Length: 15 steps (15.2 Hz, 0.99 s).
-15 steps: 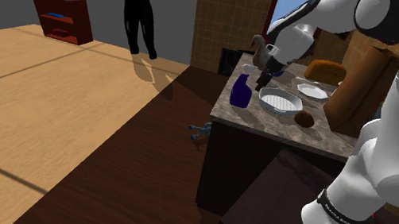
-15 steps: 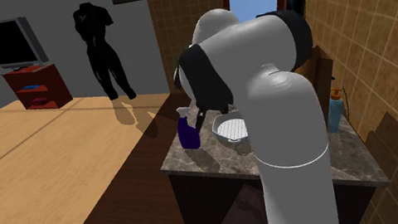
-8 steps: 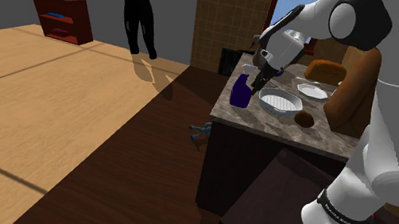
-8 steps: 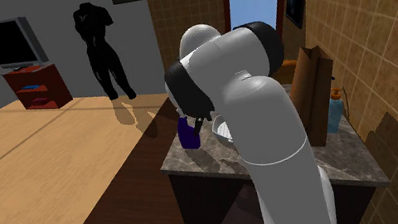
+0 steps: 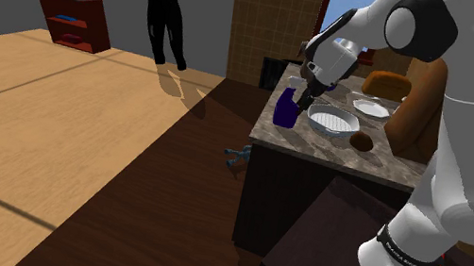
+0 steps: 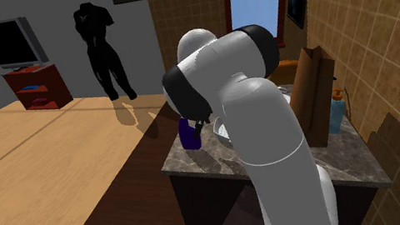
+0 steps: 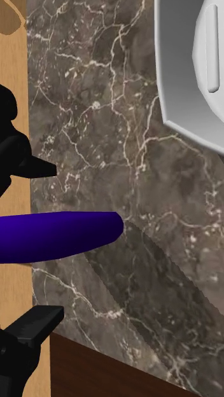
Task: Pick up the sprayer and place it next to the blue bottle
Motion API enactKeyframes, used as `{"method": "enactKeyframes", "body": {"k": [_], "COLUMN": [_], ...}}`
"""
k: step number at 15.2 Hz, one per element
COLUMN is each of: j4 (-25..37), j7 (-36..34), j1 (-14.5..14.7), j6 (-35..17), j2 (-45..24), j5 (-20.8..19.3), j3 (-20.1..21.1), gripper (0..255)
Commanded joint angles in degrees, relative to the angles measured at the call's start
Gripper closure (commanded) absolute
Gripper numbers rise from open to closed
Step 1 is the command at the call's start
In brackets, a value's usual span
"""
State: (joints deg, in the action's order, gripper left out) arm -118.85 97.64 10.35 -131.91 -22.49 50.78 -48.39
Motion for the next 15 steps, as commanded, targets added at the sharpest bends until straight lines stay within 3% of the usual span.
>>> {"method": "enactKeyframes", "body": {"k": [1, 2, 11, 15], "j4": [0.0, 0.0, 0.0, 0.3], "j7": [0.0, 0.0, 0.0, -2.5], "j1": [0.0, 0.0, 0.0, 1.4], "j6": [0.0, 0.0, 0.0, 1.2], "j2": [0.0, 0.0, 0.0, 2.3], "j5": [0.0, 0.0, 0.0, -3.1], "j3": [0.0, 0.0, 0.0, -1.7], "gripper": [0, 255, 255, 255]}}
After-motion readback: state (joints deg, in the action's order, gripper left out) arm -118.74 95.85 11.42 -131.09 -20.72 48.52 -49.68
